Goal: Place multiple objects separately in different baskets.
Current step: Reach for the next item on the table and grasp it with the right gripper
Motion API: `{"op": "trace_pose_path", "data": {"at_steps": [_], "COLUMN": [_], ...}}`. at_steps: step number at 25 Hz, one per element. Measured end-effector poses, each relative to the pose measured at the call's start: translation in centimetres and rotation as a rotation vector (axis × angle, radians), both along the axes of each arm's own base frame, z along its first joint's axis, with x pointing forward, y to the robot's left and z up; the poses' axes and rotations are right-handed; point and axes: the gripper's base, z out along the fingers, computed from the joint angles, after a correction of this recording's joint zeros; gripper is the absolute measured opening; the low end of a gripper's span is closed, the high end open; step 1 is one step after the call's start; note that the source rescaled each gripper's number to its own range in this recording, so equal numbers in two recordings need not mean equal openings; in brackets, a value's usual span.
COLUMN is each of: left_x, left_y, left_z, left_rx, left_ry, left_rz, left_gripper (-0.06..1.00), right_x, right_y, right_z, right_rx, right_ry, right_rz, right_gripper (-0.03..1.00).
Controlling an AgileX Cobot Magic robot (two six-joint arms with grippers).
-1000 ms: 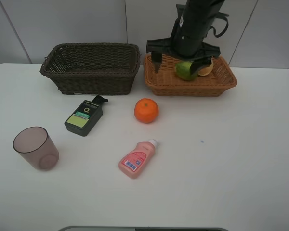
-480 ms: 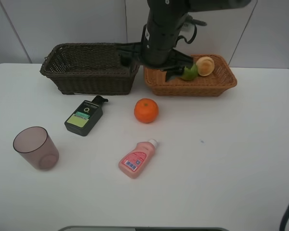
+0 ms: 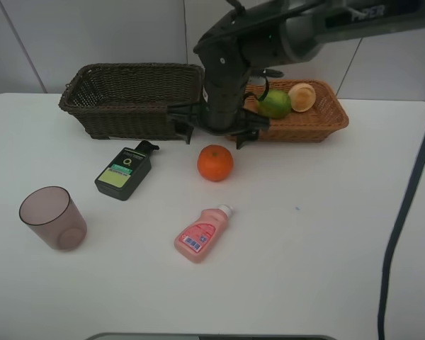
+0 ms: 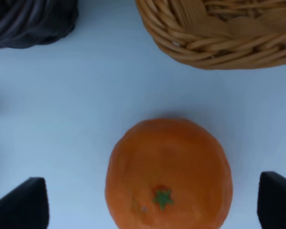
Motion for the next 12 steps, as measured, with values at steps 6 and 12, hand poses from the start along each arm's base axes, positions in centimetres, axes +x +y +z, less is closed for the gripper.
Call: {"op": "trace_pose_path", "data": {"at_steps": [6,12], "left_x": [0.0,0.0], "left_y": [0.0,0.0], "left_z": [0.0,0.0], "left_rx": [0.0,0.0], "left_ry": [0.0,0.0], "left_rz": [0.0,0.0], "left_gripper": [1.0,1.0], "right_x": [0.3,0.9], "right_y": [0.2,-0.1], "right_z": [-2.2,-2.6], "right_rx": [-0.018,-0.009], "right_ry": [0.016,-0.002], "right_rz": [-0.002,-0.016], "right_gripper": [0.93,0.93]}}
